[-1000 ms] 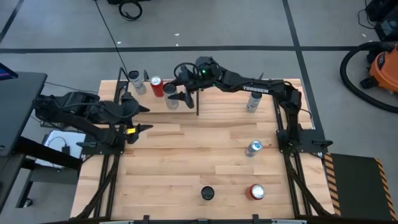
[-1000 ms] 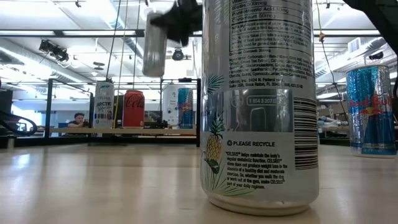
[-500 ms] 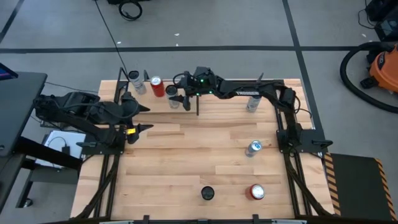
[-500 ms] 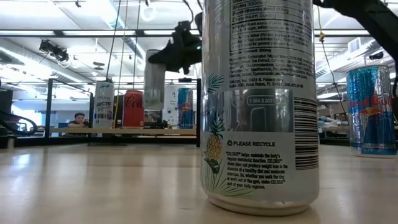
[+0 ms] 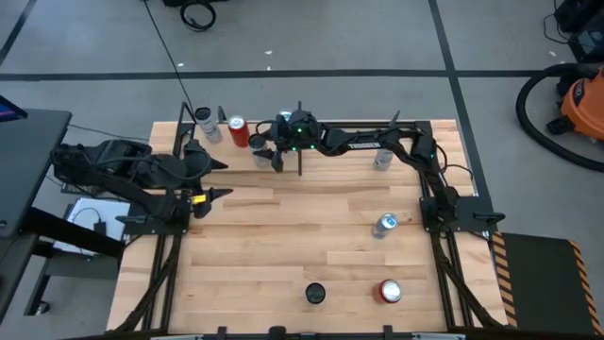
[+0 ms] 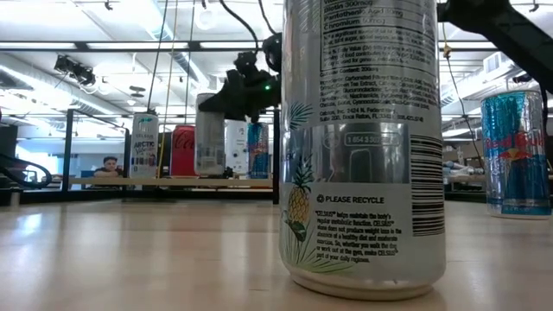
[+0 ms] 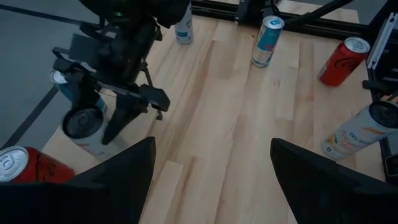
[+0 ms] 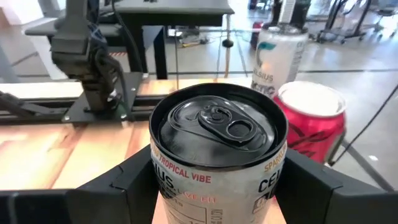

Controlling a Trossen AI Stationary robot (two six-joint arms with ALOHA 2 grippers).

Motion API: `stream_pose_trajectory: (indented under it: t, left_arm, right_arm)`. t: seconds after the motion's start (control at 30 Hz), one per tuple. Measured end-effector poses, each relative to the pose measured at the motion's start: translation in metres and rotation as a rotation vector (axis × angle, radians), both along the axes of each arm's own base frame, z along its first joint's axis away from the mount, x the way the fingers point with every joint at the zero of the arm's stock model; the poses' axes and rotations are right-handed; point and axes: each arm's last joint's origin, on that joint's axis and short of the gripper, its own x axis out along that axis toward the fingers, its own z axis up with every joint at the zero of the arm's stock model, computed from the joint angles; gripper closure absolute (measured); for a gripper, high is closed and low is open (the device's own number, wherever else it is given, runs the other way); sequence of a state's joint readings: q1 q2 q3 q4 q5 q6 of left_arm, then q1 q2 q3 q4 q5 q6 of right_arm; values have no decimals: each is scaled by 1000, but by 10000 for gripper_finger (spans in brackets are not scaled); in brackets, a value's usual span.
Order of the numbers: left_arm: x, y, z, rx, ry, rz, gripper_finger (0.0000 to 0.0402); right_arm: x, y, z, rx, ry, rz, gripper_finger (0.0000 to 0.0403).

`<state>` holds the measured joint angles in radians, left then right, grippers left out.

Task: Place canned beverage on shelf
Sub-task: Put the white-yellow soda can on the shelf

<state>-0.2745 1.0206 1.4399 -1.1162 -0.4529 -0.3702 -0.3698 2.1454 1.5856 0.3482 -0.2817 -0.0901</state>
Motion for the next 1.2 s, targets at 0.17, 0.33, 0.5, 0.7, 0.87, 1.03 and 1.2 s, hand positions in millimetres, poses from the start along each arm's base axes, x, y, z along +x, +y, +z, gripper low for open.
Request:
stream_pose_trajectory:
  t: [0.17,0.33,0.5,0.7,0.87,1.03,1.2]
  left_arm:
    - [0,0,0,0,4,-1,83]
    - [0,0,0,0,4,-1,83]
    - [0,0,0,0,4,-1,83]
    - [0,0,0,12,7,-9,83]
    - [0,0,0,11,7,-9,83]
    - [0,0,0,11,7,-9,83]
    - [0,0,0,11,7,-9,83]
  right_arm:
    - [0,-1,3,-16,-12,-4,141]
    - [-2,-4,1,-13,9,-15,135]
    - [-3,-5,0,-8,29,-15,125]
    - [-3,-5,0,-7,40,-18,124]
    - [-3,-5,0,-5,37,-11,123]
    - [-3,-5,1,-7,27,-11,123]
    - [-3,-5,1,8,19,-16,118]
